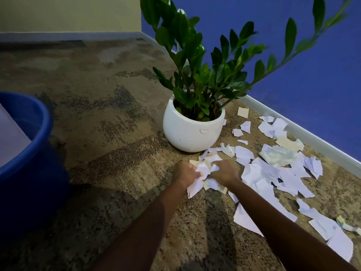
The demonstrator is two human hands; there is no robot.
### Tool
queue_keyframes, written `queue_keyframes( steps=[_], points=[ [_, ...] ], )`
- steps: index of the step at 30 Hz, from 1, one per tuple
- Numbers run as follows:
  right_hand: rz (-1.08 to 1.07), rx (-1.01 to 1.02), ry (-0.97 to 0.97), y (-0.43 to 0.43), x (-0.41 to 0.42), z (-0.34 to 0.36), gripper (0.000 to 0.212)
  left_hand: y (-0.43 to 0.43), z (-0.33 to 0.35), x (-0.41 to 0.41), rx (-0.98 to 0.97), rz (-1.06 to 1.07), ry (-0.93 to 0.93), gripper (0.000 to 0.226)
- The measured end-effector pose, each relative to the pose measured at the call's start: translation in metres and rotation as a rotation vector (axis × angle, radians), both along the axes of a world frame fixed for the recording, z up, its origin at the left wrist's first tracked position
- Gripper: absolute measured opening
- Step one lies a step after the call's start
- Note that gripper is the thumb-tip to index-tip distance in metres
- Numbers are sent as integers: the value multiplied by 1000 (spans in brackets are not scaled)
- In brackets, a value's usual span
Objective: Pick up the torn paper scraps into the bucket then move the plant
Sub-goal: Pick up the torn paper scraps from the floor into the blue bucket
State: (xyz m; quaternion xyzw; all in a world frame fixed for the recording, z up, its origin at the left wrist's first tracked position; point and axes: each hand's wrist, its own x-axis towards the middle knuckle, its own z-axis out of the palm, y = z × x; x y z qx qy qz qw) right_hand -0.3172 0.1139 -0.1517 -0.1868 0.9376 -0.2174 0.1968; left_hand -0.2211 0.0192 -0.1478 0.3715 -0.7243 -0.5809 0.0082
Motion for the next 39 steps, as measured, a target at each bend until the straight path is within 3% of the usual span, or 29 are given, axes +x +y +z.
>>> queue_keyframes(
  steps=[3, 6, 10, 12, 17, 23, 30, 34, 39],
  points=[
    [-6, -93, -69, 3, 9, 0, 60, 4, -4, 0, 122, 76, -4, 10],
    [-48, -207, -140, 6, 14, 4, 56, 2, -3, 11, 188, 155, -19, 40],
    [-146, -402, -304, 8, 19, 21, 41, -13, 6, 24, 163, 209, -14, 45],
    [-174, -477, -341, 6, 20, 31, 33, -22, 16, 28, 118, 202, -13, 44],
    [-207, -581, -360, -8, 28, 63, 44, -44, 47, 39, -68, 172, -38, 44],
    [-110, -652, -266, -34, 52, 104, 42, -72, 95, 64, -358, 44, -70, 32],
    [17, -754, -147, -85, 104, 145, 30, -91, 149, 97, -514, 197, 67, 38],
    [9, -846, -135, -116, 139, 169, 46, -110, 178, 131, -622, 328, 110, 32],
    [94, -991, -129, -152, 188, 197, 38, -136, 212, 182, -719, 493, 153, 26]
  ],
)
